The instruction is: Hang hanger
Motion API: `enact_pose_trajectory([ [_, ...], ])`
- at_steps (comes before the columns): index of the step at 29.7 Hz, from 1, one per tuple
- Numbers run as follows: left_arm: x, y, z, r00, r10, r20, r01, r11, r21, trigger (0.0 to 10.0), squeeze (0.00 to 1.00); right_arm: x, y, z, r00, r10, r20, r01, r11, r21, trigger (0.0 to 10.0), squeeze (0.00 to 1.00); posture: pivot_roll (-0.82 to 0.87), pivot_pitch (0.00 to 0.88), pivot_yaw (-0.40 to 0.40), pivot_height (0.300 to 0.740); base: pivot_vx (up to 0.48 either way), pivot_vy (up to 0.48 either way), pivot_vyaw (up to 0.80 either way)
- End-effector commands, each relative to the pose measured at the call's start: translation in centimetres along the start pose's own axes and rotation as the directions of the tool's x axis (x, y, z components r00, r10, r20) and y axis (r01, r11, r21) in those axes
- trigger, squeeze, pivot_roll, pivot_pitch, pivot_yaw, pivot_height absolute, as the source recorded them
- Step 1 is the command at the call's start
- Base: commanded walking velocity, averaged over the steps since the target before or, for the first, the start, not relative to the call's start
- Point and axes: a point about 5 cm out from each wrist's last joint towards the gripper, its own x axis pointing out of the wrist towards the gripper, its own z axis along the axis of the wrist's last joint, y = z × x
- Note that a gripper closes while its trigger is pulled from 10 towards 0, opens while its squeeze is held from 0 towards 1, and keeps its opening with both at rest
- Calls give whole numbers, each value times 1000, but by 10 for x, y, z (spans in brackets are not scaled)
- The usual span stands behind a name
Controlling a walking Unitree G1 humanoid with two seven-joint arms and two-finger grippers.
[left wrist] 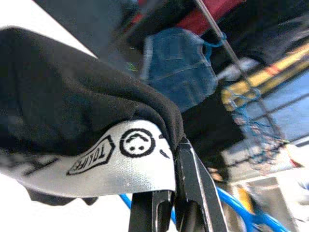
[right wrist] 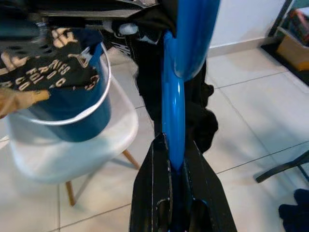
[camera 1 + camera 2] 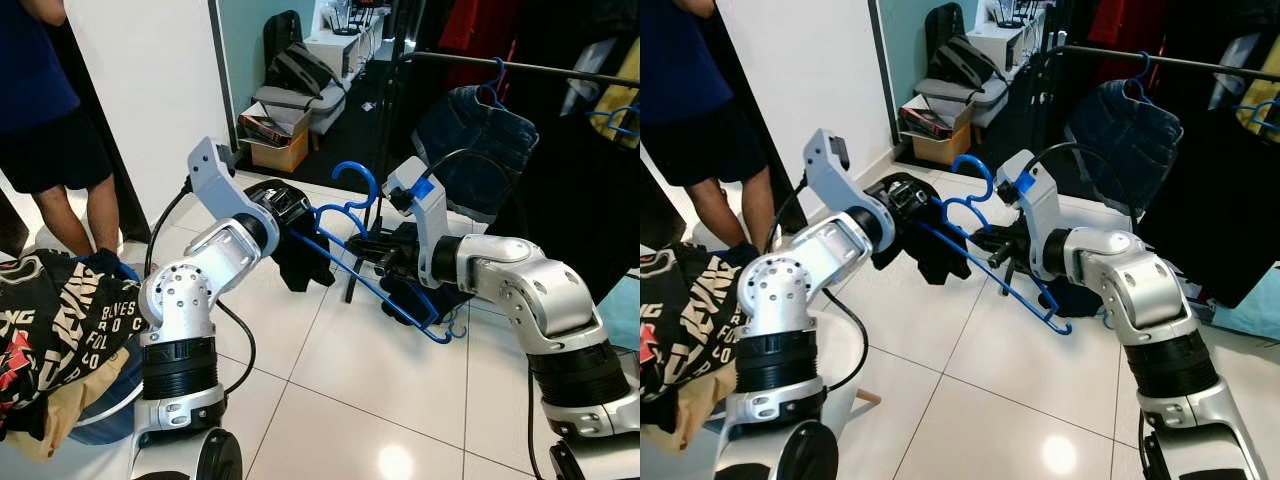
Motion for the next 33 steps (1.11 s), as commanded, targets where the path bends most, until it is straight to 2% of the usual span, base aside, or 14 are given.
enact_pose_trajectory([
  [1,2,-36,-13,983,-181,-1,180,979,-95,10000,0,1,-3,10,998,-31,46,33,999,-30,10000,0,-112,0,19,740,0,0,0],
  [2,1,-37,-12,980,-201,6,201,974,-101,10000,1000,1,-5,14,997,-41,68,44,998,-35,10000,0,-110,0,18,740,0,0,0],
  [10,-2,-44,-8,964,-263,33,265,957,-117,10000,1000,1,-8,26,987,-62,152,71,996,-56,10000,0,-109,0,17,740,0,0,0],
  [20,-10,-59,-16,928,-373,-16,369,923,-105,10000,1000,-2,-7,51,940,-43,338,69,995,-65,10000,0,-107,0,20,740,0,0,0],
  [25,-11,-60,-16,921,-389,-16,385,917,-103,10000,1000,-2,-7,54,933,-38,358,65,996,-64,10000,0,-107,0,20,740,0,0,0],
  [27,-15,-65,-14,901,-434,-18,431,899,-76,10000,1000,-3,-6,58,919,-24,393,56,996,-69,10000,0,-105,0,20,740,0,0,0],
  [32,-18,-67,-13,888,-459,-23,457,888,-61,10000,1000,-3,-5,59,915,-19,404,53,996,-73,10000,0,-105,0,21,740,0,0,0],
  [33,-26,-71,-10,852,-521,-39,521,853,-14,10000,1000,-4,-4,62,903,-7,430,46,996,-81,10000,0,-105,0,21,740,0,0,0],
])
